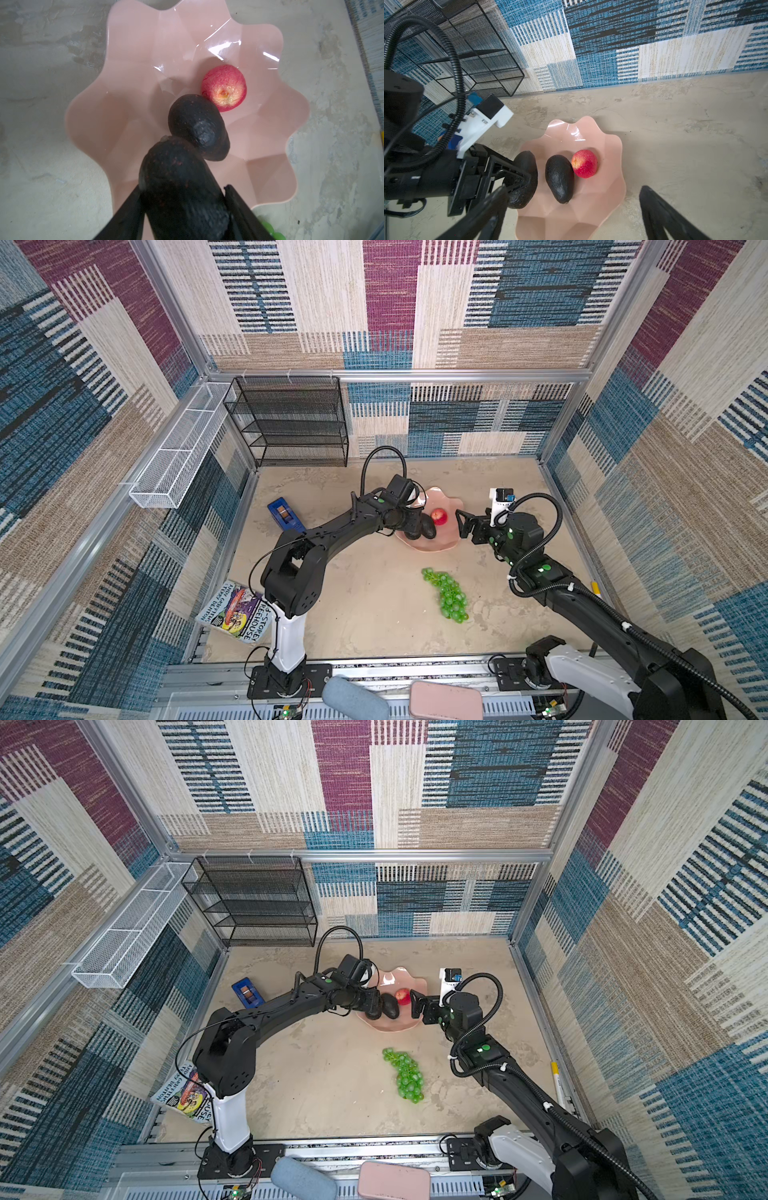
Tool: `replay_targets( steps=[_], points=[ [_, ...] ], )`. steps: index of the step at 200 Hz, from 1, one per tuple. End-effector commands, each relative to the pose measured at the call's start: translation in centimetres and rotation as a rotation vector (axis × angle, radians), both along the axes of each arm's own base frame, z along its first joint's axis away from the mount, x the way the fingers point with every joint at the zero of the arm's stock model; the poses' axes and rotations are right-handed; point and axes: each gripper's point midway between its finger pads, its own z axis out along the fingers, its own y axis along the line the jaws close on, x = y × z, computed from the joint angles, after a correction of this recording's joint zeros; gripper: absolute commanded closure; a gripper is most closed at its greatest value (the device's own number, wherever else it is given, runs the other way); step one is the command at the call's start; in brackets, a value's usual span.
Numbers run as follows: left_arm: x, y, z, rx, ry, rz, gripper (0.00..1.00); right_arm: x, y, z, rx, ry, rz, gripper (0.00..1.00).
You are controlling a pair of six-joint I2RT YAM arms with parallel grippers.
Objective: Arrange fruit in a fruit bowl
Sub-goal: Place the fruit in the fruit bowl.
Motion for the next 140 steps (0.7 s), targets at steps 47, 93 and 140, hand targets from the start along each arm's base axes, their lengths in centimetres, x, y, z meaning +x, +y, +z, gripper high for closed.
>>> replay_targets(
  steps=[47,93,140],
  points=[
    [0.8,-0.8,-1.6,0.015,0.046,0.006,0.53,-1.0,0.0,0.0,-0.024,0.018,0.027,0.00],
    [0.5,-0.8,-1.6,0.006,0.058,0.010,0.43,-1.9,0.4,-1.1,-0.027,0.064,0.065,0.00],
    [0.6,-1.2,1.2,-0.054,0.009,0.008,0.26,-4.5,2.0,-3.8,0.030,0.161,0.181,0.00]
  ],
)
